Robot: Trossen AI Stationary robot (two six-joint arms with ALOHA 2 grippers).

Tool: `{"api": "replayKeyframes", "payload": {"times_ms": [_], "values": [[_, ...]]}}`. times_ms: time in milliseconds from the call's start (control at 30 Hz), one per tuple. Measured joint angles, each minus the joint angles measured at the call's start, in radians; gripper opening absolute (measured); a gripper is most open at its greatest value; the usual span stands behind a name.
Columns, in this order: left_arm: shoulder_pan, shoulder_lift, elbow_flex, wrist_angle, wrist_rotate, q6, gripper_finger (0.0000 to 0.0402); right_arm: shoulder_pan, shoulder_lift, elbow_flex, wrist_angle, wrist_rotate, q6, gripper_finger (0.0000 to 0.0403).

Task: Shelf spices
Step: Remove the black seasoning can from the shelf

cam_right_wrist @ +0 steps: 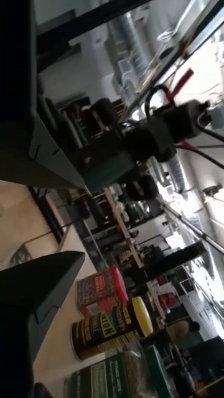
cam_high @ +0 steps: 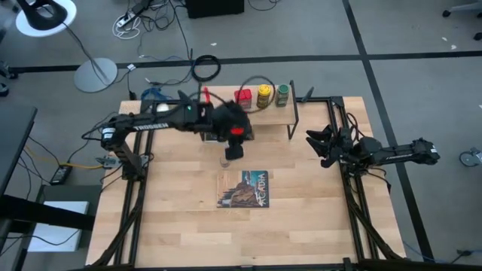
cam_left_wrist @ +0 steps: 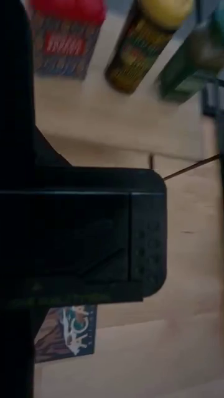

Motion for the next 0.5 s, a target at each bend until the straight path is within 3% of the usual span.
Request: {"api": "replayKeyframes", "payload": {"times_ms": [300, 500], "values": [[-0.082, 0.063, -0.19, 0.136, -0.007, -0.133, 0.012, 0.0, 0.0, 0.0, -0.027, 0.003, -0.004, 0.0176], [-0.102, 0.187, -0.217, 0.175, -0.038, -0.16, 0.012, 0.0, 0.0, 0.0, -0.021, 0.003, -0.004, 0.0176]]}}
